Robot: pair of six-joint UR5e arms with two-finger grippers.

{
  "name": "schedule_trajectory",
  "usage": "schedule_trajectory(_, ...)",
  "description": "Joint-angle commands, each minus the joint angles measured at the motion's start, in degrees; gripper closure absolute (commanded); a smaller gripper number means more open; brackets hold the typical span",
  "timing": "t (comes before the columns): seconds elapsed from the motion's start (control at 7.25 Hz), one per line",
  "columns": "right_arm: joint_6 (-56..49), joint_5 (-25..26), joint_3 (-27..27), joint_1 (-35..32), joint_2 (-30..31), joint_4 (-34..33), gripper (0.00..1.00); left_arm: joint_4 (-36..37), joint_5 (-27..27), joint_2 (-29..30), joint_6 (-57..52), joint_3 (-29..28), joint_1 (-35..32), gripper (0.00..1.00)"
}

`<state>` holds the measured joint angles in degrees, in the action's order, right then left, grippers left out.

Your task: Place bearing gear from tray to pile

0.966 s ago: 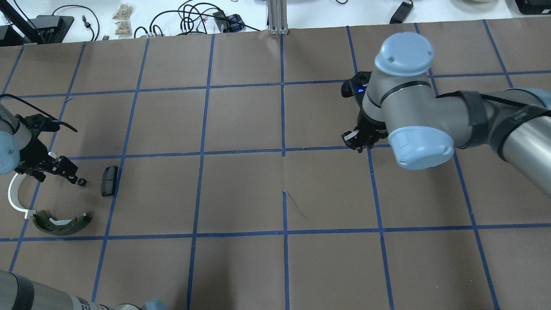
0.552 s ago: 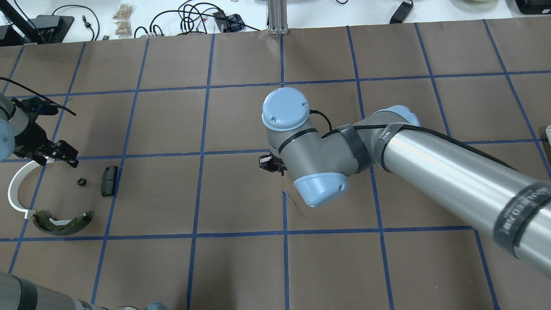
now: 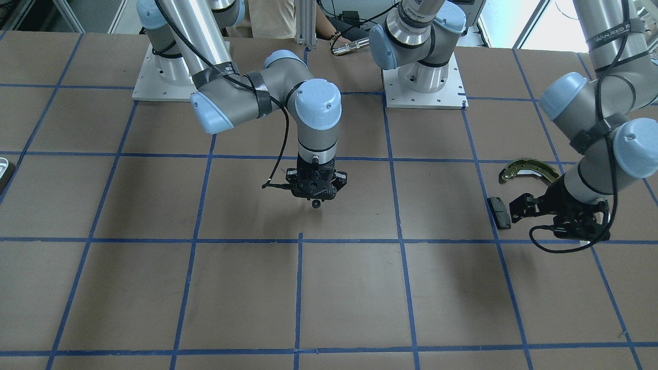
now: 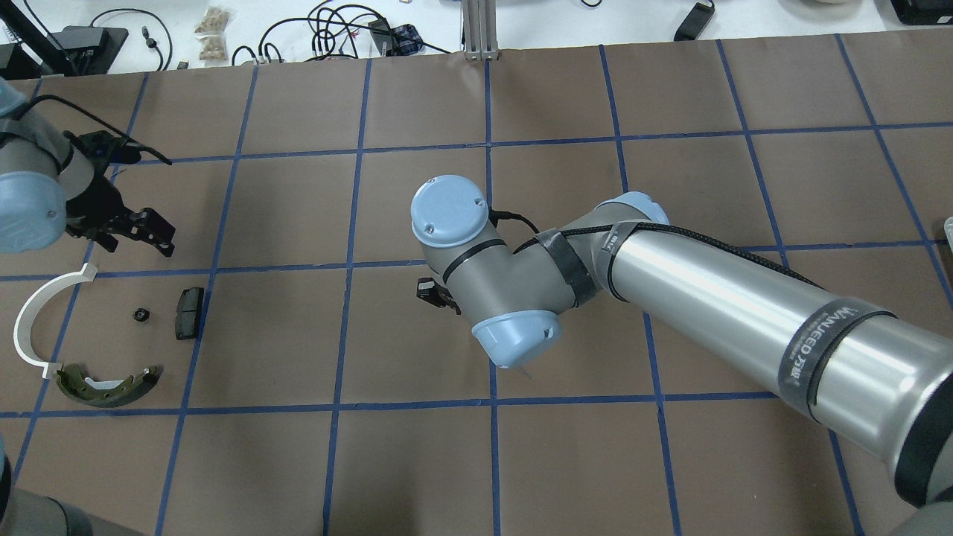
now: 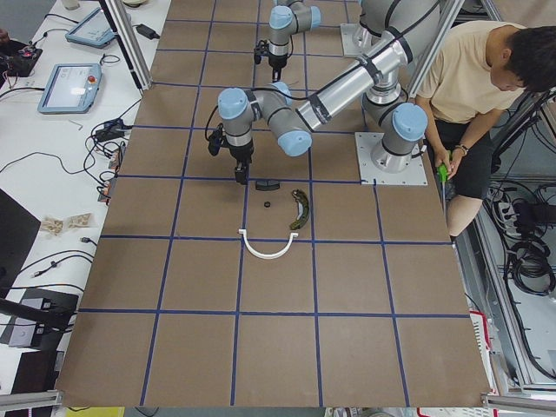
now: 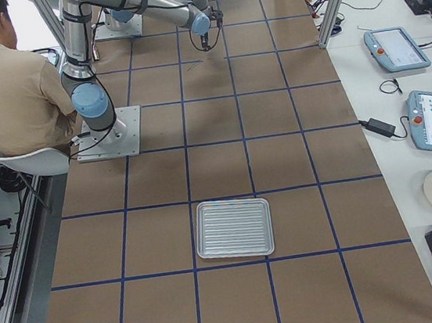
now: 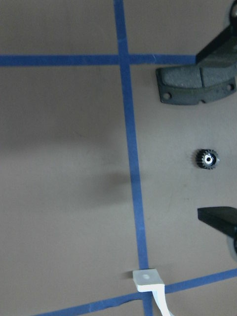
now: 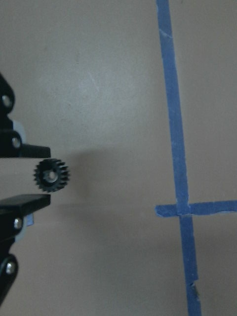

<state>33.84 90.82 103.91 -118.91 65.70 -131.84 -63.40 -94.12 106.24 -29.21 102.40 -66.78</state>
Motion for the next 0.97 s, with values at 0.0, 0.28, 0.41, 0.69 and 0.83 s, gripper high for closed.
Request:
schedule_trajectory(0.0, -7.77, 0.06, -3.34, 4.36, 3.00, 5.66, 0.00, -4.89, 4.78, -2.87, 11.14, -1.15, -8.16, 0.00)
schedule_trajectory(0.28, -26.61, 0.24, -9.04, 16.62, 12.91, 23.30, 0.00, -4.98, 7.89, -4.46, 19.84, -0.19, -15.09, 0.00)
schedule_trajectory(0.41, -36.38, 0.07, -11.94, 24.61, 18.53, 31.82, 0.00, -4.46, 8.85, -4.20, 26.85, 0.08, -20.44, 0.00)
schedule_trajectory(0.69, -46.72, 0.67, -17.40, 36.77, 27.42, 47.50, 0.00, -1.40, 8.69, -2.27, 38.82, 0.26, -32.92, 0.00)
schedule_trajectory(0.83, -47.28, 2.42, -19.86, 38.21, 31.03, 52.17, 0.00, -0.77, 8.17, -0.87, 40.96, 0.87, -37.93, 0.00)
